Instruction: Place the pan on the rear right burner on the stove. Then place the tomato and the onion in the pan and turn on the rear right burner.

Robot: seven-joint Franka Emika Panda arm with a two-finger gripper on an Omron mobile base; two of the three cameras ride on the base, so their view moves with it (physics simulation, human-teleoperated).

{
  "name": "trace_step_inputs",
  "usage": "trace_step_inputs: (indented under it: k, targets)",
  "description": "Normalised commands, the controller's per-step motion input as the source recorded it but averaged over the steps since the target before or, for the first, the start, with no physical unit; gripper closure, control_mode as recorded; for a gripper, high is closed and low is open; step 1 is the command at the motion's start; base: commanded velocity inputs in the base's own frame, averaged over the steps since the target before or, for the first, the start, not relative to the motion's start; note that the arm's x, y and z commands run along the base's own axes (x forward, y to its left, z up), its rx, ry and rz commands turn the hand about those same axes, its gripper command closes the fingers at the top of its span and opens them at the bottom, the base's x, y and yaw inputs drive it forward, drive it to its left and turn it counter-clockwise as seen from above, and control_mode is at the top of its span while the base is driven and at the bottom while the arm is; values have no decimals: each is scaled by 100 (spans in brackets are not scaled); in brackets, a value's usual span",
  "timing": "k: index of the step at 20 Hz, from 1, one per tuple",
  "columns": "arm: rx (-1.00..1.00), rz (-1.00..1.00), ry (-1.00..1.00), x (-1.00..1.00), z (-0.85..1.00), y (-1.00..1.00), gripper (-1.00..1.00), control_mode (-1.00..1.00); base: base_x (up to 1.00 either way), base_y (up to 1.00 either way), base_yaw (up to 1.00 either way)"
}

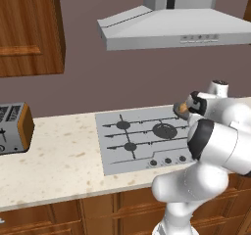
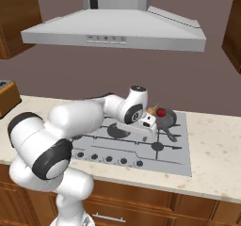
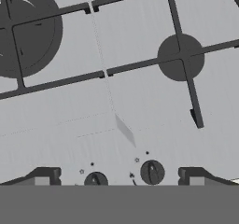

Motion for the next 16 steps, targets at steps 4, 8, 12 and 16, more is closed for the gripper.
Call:
trace_step_inputs:
  k: [4, 8, 12, 16]
  targets:
    - [0, 0, 0, 0, -1, 0, -100, -100, 0, 0, 0]
    - [0, 0, 0, -25, -2, 0, -100, -100, 0, 0, 0]
    - [0, 0, 0, -23, 0, 1, -100, -100, 0, 0, 0]
    - [0, 0, 1, -12, 0, 10, -100, -100, 0, 0, 0]
